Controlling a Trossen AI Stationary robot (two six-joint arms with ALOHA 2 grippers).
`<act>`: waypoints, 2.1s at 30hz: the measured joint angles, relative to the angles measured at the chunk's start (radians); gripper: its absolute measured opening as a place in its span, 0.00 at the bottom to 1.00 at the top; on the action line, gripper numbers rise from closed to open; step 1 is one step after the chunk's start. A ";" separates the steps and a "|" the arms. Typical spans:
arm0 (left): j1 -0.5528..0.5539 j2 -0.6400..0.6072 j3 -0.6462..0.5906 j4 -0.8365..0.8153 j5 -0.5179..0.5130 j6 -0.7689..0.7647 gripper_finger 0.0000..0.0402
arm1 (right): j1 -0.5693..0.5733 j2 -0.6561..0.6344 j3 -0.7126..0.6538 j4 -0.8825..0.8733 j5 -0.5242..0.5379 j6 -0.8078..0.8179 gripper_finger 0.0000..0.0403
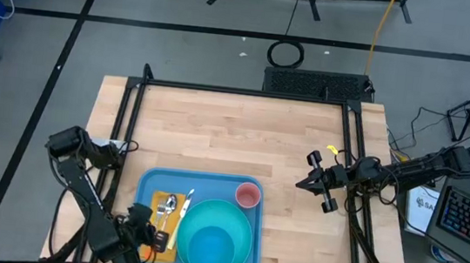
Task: Set up tray
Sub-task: Put the light yellow table knife to the right of the orange spoon on the yellow table napkin
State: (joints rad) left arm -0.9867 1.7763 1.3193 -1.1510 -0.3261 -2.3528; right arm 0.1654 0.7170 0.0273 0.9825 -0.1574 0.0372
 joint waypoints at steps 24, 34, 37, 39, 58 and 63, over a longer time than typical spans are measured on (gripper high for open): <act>0.050 -0.052 0.000 0.088 0.092 0.395 0.09 | 0.000 0.000 0.001 0.000 0.000 0.000 0.00; 0.039 -0.049 -0.004 0.115 -0.001 0.432 0.21 | 0.000 0.000 0.001 0.000 0.000 0.000 0.00; 0.035 -0.049 -0.034 0.162 -0.005 0.433 0.30 | 0.000 0.000 0.000 0.000 0.000 0.000 0.00; 0.035 -0.049 -0.065 0.212 -0.006 0.437 0.35 | 0.000 0.000 0.000 0.000 0.000 0.000 0.00; 0.110 -0.048 -0.244 0.505 0.064 0.518 0.43 | 0.000 0.000 0.000 0.000 0.000 0.000 0.00; 0.114 -0.048 -0.249 0.527 0.064 0.541 0.43 | 0.000 0.000 0.000 0.000 0.000 0.000 0.00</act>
State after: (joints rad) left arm -0.8726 1.7279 1.0698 -0.6239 -0.2623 -1.8118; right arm 0.1657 0.7170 0.0269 0.9823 -0.1575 0.0372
